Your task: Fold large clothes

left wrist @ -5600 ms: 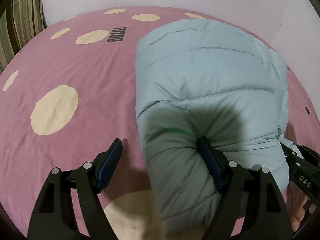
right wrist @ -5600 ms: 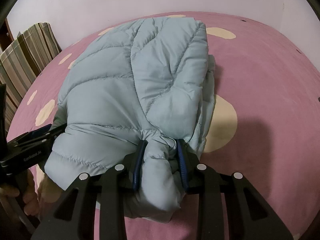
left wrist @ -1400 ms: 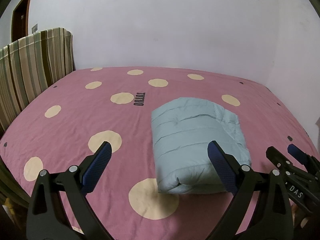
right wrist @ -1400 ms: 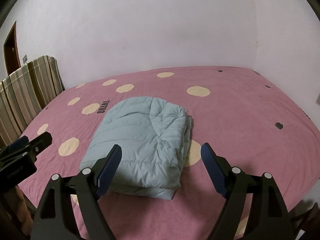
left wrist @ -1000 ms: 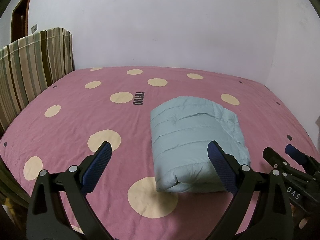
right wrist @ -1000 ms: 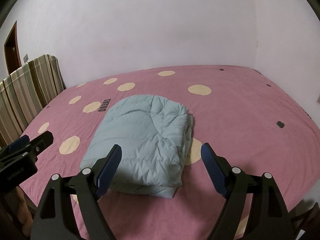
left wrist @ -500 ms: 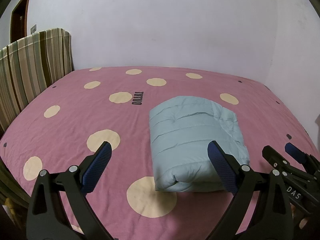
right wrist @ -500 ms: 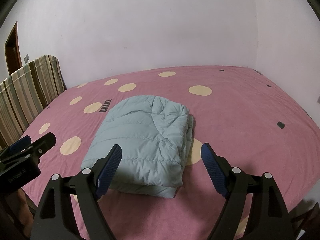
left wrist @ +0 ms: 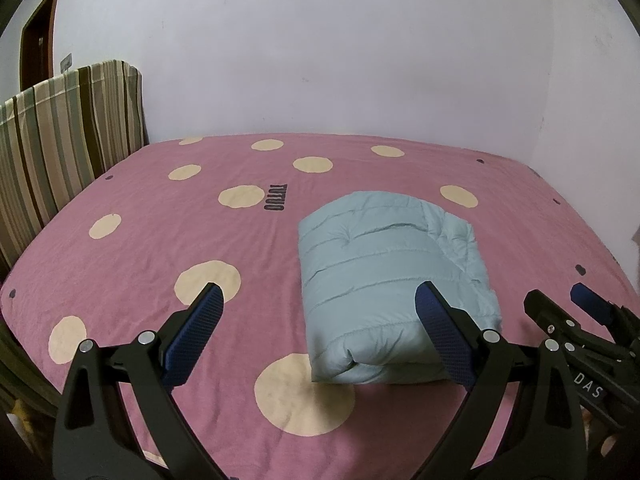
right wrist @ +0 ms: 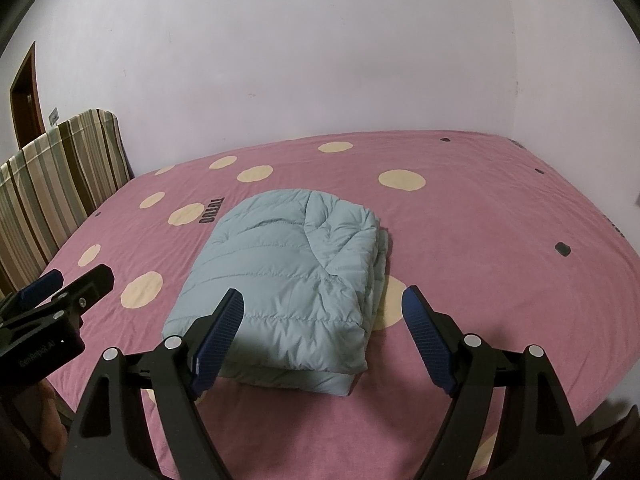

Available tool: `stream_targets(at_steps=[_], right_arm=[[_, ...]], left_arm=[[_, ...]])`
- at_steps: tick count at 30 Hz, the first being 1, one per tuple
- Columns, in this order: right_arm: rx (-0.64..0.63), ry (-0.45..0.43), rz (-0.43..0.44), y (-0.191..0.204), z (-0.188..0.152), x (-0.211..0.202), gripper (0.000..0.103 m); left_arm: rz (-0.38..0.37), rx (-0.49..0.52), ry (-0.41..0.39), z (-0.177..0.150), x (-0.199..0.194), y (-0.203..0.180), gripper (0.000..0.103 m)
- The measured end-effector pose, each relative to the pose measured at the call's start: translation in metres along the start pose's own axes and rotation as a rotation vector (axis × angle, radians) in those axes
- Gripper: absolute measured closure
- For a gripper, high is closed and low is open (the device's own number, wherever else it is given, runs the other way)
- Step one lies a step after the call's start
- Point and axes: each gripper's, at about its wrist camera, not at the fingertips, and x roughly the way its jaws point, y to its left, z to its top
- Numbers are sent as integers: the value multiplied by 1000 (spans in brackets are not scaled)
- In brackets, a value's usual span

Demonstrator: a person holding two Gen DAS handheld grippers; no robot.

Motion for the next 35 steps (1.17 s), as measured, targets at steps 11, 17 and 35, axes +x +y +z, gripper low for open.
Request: stream_targets(at_steps=[11, 17, 35], right_arm=[[-4, 4, 4, 2, -2, -1, 23], [-6, 10, 5, 4, -3, 0, 23], [23, 28, -34, -27, 5, 26, 23]], left_arm=[[27, 15, 2, -1, 4, -1, 6], [6, 13, 7, -3, 7, -1, 3], [73, 1, 64, -3, 53, 28, 2]])
